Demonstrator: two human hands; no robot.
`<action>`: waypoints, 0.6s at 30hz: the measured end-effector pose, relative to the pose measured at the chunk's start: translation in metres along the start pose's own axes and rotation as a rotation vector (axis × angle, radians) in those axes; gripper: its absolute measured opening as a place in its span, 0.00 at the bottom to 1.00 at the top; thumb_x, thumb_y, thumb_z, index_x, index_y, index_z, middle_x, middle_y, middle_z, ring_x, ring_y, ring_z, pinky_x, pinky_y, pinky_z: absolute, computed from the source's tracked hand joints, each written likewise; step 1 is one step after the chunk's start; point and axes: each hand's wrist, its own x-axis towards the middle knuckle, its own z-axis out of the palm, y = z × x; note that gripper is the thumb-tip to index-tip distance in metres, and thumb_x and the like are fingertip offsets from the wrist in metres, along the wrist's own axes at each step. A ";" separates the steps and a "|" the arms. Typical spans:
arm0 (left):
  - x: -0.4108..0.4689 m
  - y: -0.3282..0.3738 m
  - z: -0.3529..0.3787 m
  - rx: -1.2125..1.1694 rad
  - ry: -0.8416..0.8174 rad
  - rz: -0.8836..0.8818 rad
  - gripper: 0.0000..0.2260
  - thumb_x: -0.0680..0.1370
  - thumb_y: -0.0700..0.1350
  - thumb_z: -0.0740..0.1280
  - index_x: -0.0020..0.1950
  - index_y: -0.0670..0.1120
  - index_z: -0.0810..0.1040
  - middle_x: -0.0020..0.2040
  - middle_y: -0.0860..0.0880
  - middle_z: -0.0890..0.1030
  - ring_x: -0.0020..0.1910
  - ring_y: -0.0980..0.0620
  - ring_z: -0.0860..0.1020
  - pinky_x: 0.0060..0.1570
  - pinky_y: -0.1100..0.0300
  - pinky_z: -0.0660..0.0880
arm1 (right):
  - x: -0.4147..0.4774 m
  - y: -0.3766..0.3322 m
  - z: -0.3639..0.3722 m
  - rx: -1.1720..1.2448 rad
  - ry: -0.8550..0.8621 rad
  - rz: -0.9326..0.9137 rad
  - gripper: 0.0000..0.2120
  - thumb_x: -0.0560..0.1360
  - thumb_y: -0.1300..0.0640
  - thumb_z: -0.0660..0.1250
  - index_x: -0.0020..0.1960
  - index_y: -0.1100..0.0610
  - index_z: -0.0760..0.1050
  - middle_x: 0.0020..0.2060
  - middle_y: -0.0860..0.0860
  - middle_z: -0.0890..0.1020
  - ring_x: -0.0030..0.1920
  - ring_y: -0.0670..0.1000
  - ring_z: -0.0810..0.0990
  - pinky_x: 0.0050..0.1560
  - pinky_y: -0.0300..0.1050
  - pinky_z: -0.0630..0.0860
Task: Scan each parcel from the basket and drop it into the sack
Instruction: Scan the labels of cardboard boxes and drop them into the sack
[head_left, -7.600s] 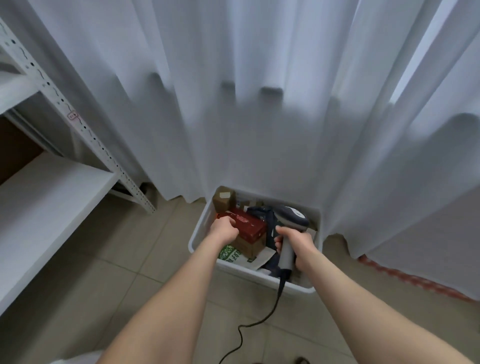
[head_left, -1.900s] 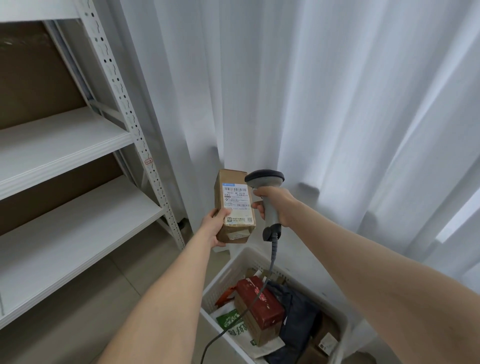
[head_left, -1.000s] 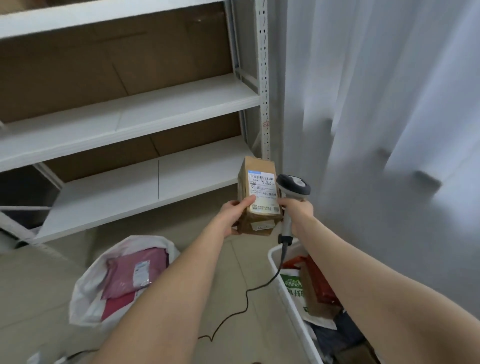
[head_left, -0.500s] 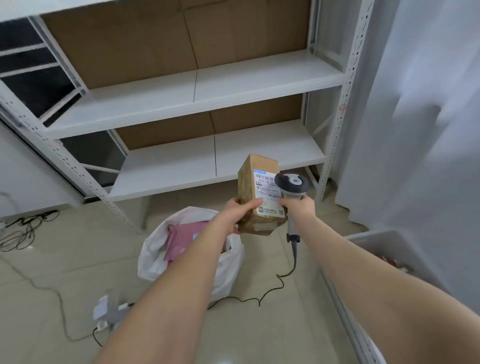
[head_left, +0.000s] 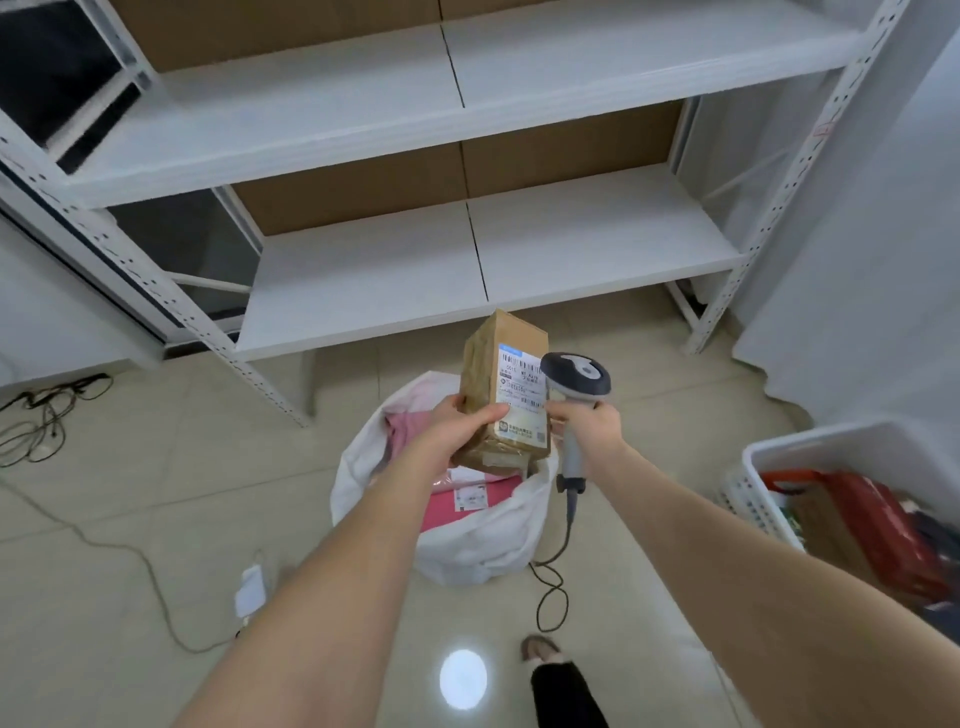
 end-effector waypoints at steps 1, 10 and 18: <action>0.012 -0.003 -0.005 0.011 -0.014 -0.014 0.31 0.72 0.51 0.74 0.71 0.45 0.66 0.62 0.46 0.78 0.40 0.55 0.76 0.33 0.62 0.72 | 0.009 0.004 0.006 -0.004 0.018 0.016 0.09 0.70 0.66 0.73 0.49 0.65 0.77 0.40 0.57 0.82 0.38 0.54 0.81 0.38 0.48 0.77; 0.157 -0.034 -0.061 0.313 -0.096 -0.083 0.31 0.69 0.55 0.75 0.69 0.50 0.70 0.62 0.48 0.78 0.55 0.49 0.79 0.60 0.52 0.75 | 0.125 0.043 0.054 0.032 0.174 0.163 0.07 0.71 0.67 0.70 0.37 0.62 0.73 0.33 0.57 0.75 0.32 0.53 0.73 0.38 0.48 0.72; 0.244 -0.093 -0.069 0.455 -0.241 -0.181 0.32 0.70 0.52 0.75 0.70 0.46 0.70 0.64 0.48 0.77 0.58 0.49 0.78 0.58 0.57 0.75 | 0.188 0.101 0.084 0.042 0.330 0.345 0.04 0.70 0.70 0.68 0.41 0.65 0.73 0.30 0.56 0.73 0.28 0.53 0.71 0.32 0.44 0.70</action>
